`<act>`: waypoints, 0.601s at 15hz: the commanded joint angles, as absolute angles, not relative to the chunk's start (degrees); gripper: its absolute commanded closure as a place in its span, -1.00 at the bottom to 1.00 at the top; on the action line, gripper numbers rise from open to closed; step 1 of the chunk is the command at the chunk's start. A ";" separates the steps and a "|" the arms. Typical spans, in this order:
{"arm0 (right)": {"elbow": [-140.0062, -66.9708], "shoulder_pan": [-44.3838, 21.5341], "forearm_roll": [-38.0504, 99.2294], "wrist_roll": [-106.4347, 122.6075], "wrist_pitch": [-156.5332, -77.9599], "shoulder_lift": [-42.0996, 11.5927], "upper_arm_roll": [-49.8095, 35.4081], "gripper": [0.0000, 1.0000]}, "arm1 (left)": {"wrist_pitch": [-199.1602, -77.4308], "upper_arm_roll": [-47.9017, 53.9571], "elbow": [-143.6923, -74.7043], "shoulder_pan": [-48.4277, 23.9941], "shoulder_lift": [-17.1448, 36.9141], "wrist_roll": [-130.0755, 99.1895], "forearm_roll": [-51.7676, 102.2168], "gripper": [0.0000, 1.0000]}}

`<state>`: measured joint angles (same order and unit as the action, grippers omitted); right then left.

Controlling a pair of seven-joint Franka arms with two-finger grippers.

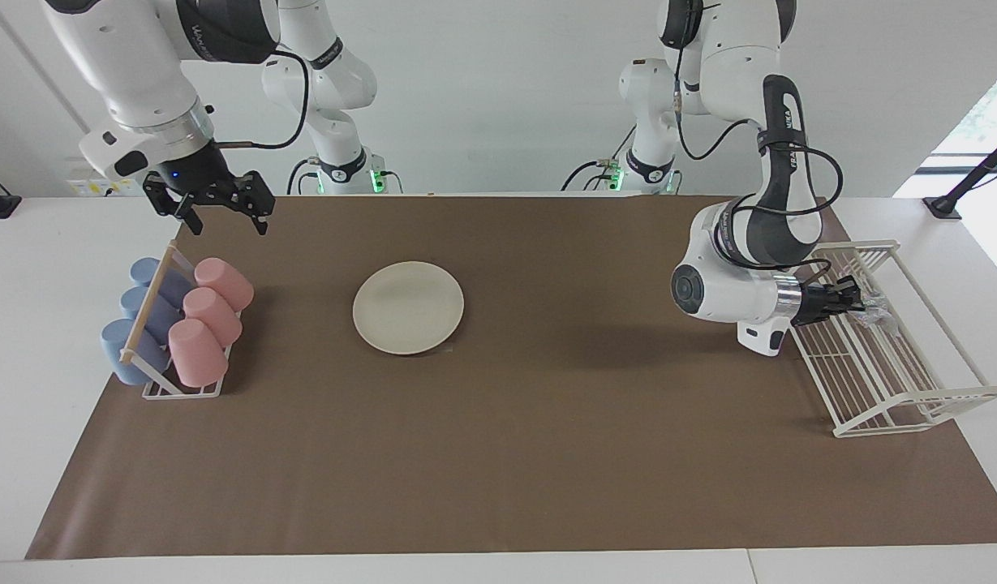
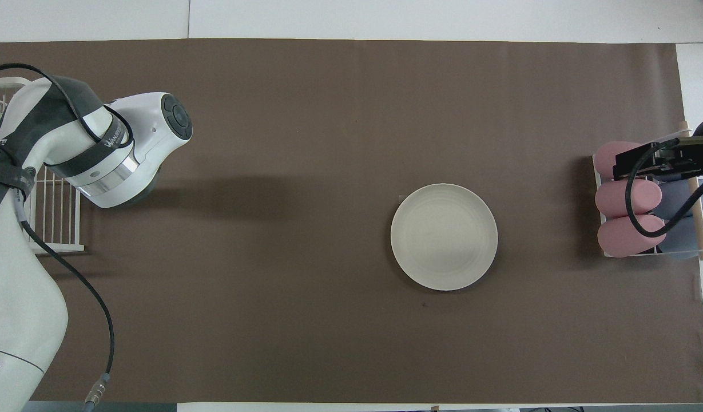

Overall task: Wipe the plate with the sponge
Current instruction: 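Lower the sponge into the wire basket and open the left gripper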

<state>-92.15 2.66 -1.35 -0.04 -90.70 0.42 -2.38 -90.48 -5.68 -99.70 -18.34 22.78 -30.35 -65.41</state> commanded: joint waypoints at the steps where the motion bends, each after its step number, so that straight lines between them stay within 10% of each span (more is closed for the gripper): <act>1: -93.16 2.99 -1.05 -0.97 -90.79 1.23 -2.81 -1.00 | -92.02 -5.36 -99.93 -17.23 22.68 -30.06 -63.81 1.00; 2: -93.16 2.99 -1.05 -1.05 -90.79 1.23 -2.81 -1.00 | -92.11 -5.36 -99.93 -17.23 22.68 -30.06 -63.81 0.95; 4: -93.16 3.08 -1.05 -0.97 -90.79 1.23 -2.81 -1.00 | -92.20 -5.36 -99.93 -17.14 22.68 -30.15 -63.81 -0.31; 9: -93.16 3.08 -1.05 -1.05 -90.79 1.23 -2.81 -1.00 | -92.20 -5.36 -99.84 -16.88 22.68 -30.15 -63.81 -1.00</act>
